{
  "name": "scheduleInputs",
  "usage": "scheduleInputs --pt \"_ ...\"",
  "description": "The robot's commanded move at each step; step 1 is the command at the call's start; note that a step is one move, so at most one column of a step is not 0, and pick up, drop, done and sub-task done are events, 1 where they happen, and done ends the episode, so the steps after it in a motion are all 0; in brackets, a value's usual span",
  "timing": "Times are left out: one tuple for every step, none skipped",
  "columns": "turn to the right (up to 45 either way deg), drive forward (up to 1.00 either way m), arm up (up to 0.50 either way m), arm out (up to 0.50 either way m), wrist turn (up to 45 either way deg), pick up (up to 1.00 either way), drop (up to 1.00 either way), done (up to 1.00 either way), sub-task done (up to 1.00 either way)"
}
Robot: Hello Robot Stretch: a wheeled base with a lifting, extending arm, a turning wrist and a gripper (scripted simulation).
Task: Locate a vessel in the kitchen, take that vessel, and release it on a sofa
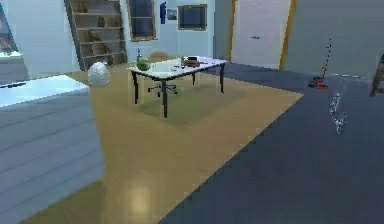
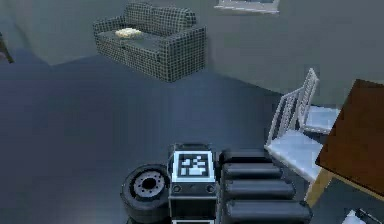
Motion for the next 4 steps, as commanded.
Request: scheduleInputs --pt "45.0 0.0 0.0 0.0 0.0 0.0 0.0 0.0 0.0" --pt "45.0 0.0 0.0 0.0 0.0 0.0 0.0 0.0 0.0" --pt "45.0 0.0 0.0 0.0 0.0 0.0 0.0 0.0 0.0" --pt "33.0 0.0 0.0 0.0 0.0 0.0 0.0 0.0 0.0"
